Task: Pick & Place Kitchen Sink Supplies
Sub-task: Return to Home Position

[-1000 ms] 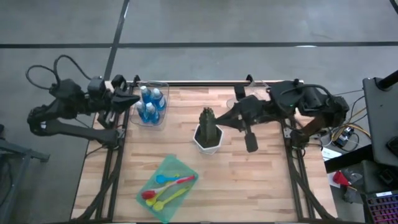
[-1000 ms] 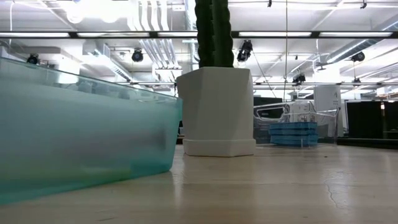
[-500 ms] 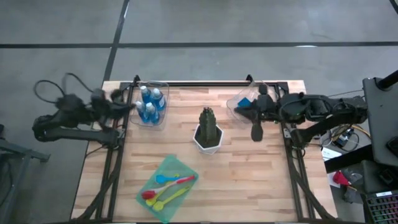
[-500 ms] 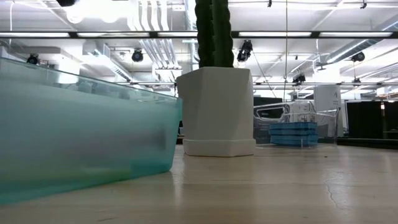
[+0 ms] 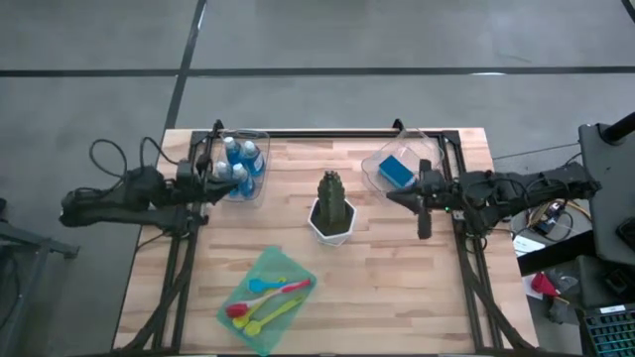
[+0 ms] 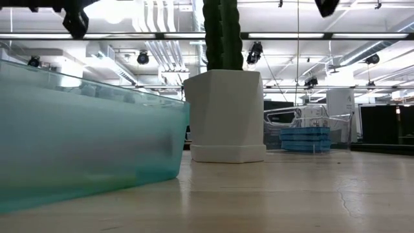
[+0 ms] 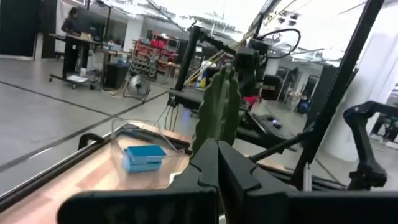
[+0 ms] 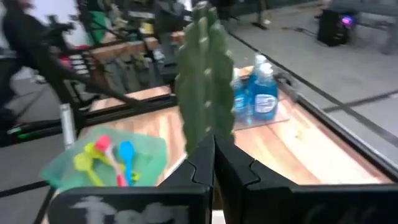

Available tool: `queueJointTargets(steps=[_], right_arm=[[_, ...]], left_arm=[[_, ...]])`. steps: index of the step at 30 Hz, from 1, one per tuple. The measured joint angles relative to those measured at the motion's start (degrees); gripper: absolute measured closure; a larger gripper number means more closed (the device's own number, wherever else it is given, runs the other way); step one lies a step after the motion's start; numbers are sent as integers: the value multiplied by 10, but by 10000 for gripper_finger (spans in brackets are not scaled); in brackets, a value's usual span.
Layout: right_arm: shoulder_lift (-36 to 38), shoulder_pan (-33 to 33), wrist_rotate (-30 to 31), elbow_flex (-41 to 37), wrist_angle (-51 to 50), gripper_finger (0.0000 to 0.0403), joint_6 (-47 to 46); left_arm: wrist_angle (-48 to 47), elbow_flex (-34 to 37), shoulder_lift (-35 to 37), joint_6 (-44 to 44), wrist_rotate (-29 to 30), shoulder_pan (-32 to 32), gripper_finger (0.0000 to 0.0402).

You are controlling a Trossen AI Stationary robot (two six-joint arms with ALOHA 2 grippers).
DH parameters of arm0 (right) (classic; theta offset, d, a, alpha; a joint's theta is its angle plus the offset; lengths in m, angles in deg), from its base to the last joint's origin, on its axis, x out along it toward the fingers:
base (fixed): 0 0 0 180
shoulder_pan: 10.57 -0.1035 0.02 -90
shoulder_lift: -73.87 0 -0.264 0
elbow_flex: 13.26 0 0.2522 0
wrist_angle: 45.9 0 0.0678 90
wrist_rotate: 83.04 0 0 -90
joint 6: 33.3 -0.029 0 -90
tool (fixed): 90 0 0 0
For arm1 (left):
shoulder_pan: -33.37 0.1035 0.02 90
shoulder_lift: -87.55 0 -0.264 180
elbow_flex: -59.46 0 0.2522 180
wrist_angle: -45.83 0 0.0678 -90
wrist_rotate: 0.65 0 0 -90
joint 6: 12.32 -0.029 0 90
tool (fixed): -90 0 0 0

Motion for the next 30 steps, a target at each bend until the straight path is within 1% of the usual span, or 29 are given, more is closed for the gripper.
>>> queueJointTargets(steps=[3, 6, 8, 11, 15, 22, 24, 26, 30], right_arm=[[48, 0, -33, -54, 28, 394, 2], [95, 0, -42, -103, 55, 394, 3], [130, 0, -42, -129, 64, 394, 8], [178, 1, -39, -164, 77, 394, 22], [235, 1, -40, -206, 79, 394, 26], [322, 0, -67, -278, 88, 394, 33], [347, 1, -67, -304, 94, 394, 37], [371, 1, -66, -335, 112, 394, 42], [416, 0, -70, -396, 169, 394, 42]], left_arm=[[3, 13, 18, -15, -21, 0, 401], [6, 21, 39, -29, -42, 0, 401], [-3, 29, 52, -30, -43, 0, 401], [-3, 40, 75, -36, -37, 0, 401], [2, 76, 97, -41, -28, 0, 401], [72, 161, 128, -40, -24, -1, 401], [82, 180, 136, -34, -8, -1, 401], [90, 198, 142, -28, 9, 0, 401], [109, 224, 147, -28, 12, 0, 401]])
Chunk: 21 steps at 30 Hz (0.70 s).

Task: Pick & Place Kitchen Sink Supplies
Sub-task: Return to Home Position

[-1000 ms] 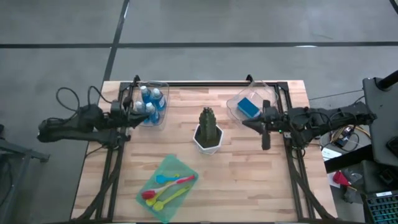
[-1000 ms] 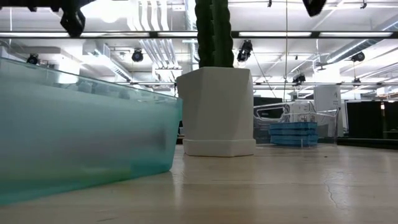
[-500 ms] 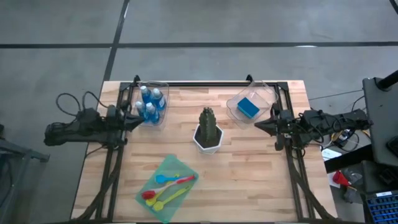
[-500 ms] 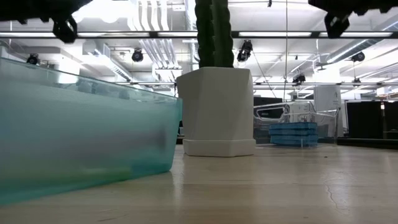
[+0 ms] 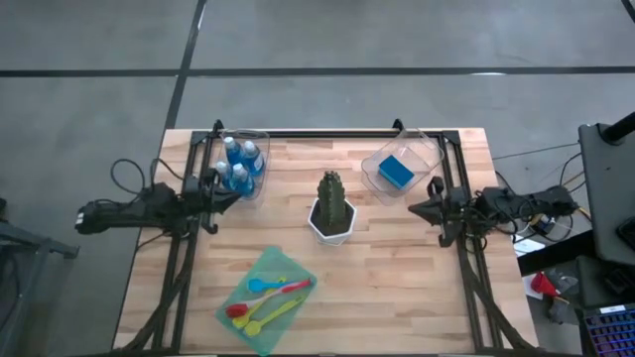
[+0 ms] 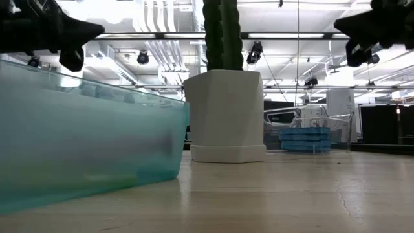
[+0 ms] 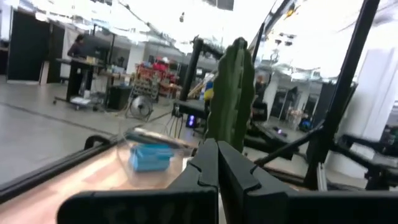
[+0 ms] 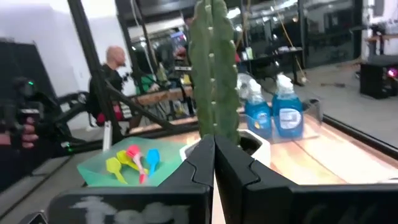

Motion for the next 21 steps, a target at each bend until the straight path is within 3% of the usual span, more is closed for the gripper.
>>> queueJointTargets(steps=[4, 8, 14, 21], right_arm=[[41, 0, -1, -54, 11, 394, -24], [32, 0, -8, -74, 7, 394, -67], [8, 0, -13, -74, 6, 394, 16], [-8, 0, -12, -74, 5, 394, 19]], left_arm=[[20, 24, 2, -1, 0, 0, 401], [57, 45, 4, -4, 0, 0, 401], [47, 51, 9, -13, 0, -1, 401], [-3, 51, 1, -7, 0, -1, 401]])
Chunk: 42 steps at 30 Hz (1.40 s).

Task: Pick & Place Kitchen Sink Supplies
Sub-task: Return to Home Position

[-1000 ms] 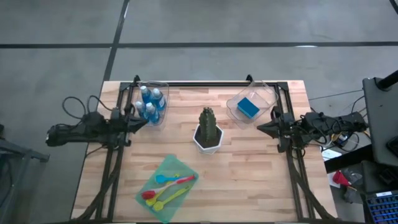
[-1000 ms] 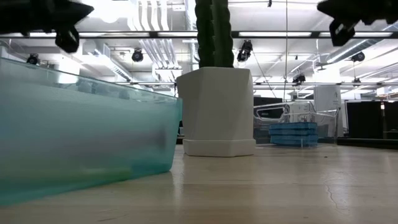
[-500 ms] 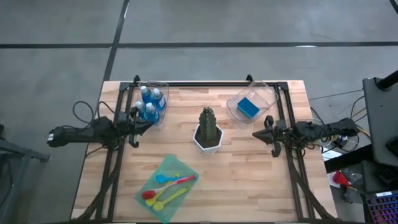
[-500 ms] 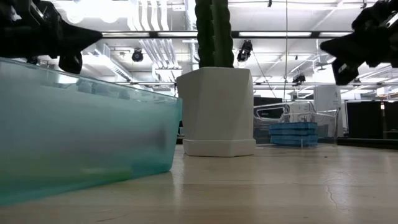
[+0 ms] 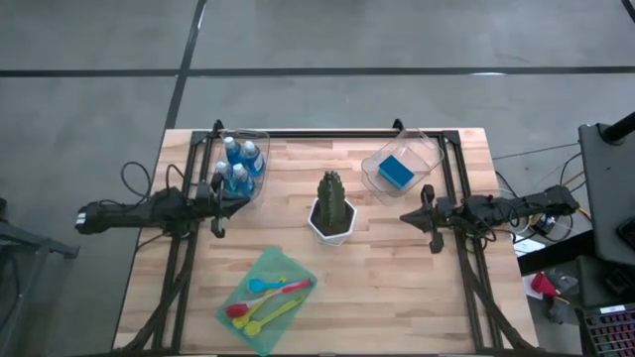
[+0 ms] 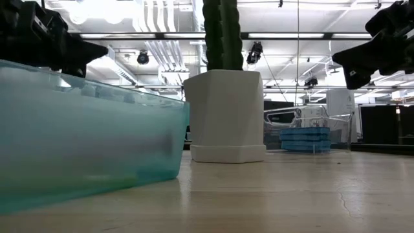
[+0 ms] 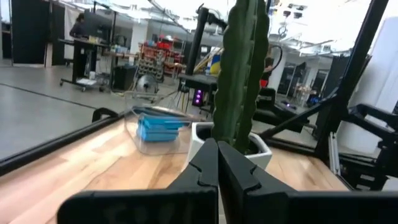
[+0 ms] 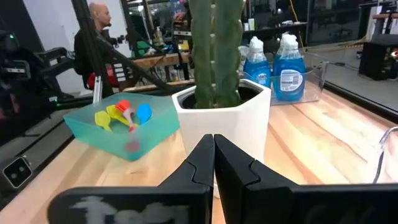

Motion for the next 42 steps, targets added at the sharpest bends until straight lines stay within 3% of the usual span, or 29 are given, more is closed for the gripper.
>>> queueJointTargets(steps=[42], right_arm=[[-2, 0, 0, 0, 0, 394, 0]], left_arm=[[-12, 1, -3, 1, 0, 0, 401]])
